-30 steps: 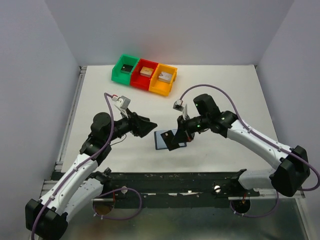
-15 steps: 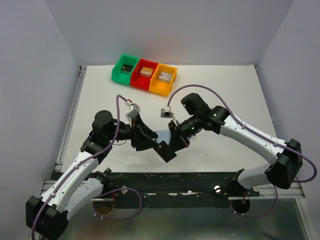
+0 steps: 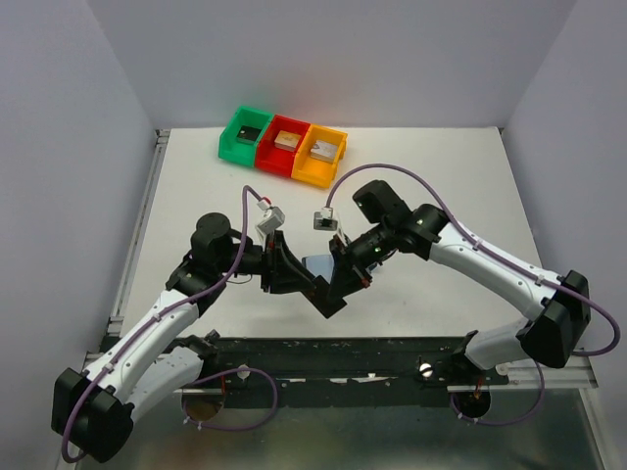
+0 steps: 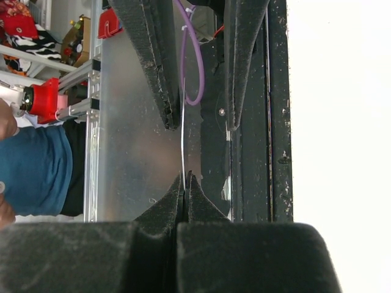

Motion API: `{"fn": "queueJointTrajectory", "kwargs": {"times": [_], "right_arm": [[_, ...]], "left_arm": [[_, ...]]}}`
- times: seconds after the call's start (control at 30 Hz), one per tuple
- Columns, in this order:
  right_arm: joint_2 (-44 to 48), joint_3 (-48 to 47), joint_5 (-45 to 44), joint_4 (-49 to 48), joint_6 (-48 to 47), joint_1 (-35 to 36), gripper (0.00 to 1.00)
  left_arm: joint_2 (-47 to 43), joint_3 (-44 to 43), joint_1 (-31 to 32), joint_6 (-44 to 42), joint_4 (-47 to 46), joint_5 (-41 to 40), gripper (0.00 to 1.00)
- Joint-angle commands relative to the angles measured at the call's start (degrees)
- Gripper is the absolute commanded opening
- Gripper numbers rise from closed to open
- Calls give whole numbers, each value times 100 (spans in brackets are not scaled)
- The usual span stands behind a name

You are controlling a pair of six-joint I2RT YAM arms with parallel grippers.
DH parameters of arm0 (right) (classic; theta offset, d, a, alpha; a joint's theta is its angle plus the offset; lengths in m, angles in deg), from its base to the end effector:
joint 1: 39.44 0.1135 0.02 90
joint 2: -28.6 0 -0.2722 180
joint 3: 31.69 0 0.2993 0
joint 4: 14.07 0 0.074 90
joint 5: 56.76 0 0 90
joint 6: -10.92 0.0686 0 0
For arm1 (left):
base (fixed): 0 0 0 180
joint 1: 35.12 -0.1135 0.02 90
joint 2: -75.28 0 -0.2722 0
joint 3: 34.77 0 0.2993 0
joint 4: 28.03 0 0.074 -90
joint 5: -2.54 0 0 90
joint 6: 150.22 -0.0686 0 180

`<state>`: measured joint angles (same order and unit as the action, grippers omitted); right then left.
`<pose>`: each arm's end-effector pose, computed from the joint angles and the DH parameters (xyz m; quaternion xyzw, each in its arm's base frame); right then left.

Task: Take the credit cards out of the card holder
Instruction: Remove the credit card from the card holder.

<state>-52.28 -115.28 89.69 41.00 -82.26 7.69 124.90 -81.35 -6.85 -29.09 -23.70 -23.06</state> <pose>0.1922 0.2911 0.3078 -0.4926 0.6900 0.5215 0.0961 0.1868 -0.1707 0.2917 0.3358 0.6441 -0.6245 0.2870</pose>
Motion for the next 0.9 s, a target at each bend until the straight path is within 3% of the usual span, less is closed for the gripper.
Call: {"fn": "queueJointTrajectory", "kwargs": {"times": [0.0, 0.1, 0.17, 0.23, 0.33, 0.47, 0.57, 0.7, 0.77, 0.87], "right_arm": [[-103, -206, -37, 202, -121, 59, 0], [-156, -268, -37, 246, -130, 59, 0], [-173, -303, -46, 255, -139, 59, 3], [-139, -312, -116, 264, -113, 68, 16], [19, -259, -623, 45, 167, 68, 44], [396, -180, -1845, -315, 1159, -431, 58], [1020, 205, -2837, -807, 1697, -968, 59], [1566, 715, -4060, -1335, 1926, -1013, 59], [1698, 1057, -4150, -1650, 2005, -1013, 59], [1848, 1568, -4229, -1977, 2233, -1013, 58]], "left_arm": [[-14, -57, 64, -90, -165, 301, 38], [12, -48, 108, -116, -200, 380, 10], [-14, -13, 126, -99, -235, 380, 0], [-49, 39, 126, -90, -262, 371, 0], [-163, 66, 126, -116, -140, 118, 0], [-313, -136, -259, -503, 712, -944, 0], [-147, -267, -1066, -153, 986, -1788, 0], [572, -426, -2201, 927, 759, -2905, 0], [1125, -444, -2431, 1271, 346, -3371, 0], [2048, -592, -2572, 1089, -208, -3636, 0]]}}
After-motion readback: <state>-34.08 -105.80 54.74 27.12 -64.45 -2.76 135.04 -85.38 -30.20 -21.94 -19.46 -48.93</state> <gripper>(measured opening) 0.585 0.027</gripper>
